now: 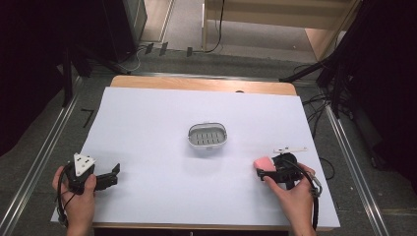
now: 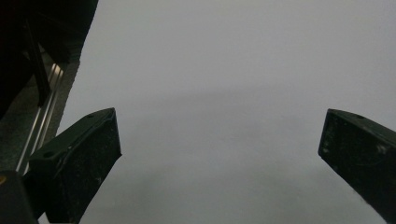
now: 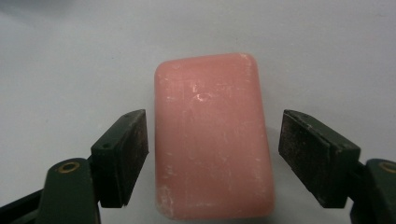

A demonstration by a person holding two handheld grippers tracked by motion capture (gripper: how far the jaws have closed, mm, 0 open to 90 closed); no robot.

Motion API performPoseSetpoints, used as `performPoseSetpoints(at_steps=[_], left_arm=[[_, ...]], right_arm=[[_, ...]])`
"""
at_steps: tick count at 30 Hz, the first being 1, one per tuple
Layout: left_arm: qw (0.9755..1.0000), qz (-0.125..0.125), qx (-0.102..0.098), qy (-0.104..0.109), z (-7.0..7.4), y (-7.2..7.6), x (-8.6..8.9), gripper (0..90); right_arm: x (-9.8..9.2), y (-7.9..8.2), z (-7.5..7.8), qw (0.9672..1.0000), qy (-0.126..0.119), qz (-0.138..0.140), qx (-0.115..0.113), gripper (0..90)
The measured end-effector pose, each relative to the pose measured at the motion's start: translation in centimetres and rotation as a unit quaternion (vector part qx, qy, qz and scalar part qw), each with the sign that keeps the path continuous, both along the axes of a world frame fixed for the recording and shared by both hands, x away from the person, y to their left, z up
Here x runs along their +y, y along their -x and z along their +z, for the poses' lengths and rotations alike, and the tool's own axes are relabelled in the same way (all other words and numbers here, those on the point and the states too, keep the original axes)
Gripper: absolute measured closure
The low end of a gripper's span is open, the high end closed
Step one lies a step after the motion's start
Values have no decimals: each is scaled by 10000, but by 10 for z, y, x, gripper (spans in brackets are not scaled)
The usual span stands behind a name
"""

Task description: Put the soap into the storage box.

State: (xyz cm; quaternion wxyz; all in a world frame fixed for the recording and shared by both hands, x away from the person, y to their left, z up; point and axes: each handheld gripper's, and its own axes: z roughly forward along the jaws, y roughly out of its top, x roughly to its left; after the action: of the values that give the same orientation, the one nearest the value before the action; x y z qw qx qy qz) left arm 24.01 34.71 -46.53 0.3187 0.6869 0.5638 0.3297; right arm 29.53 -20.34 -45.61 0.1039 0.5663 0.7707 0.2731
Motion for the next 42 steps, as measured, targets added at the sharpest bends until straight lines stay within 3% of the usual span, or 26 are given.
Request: performPoseSetpoints(at_steps=[16, 30, 42], left_arm=[[10000, 4, 15, -13, 0, 0, 0, 0], [10000, -7, 14, -10, 0, 0, 0, 0], [10000, -10, 17, -16, 0, 0, 0, 0]], right_arm=[[8, -1, -4, 9996, 257, 80, 69, 361], [11, 3, -7, 9985, 552, 20, 31, 330], [9, 3, -6, 9985, 528, 168, 10, 387]])
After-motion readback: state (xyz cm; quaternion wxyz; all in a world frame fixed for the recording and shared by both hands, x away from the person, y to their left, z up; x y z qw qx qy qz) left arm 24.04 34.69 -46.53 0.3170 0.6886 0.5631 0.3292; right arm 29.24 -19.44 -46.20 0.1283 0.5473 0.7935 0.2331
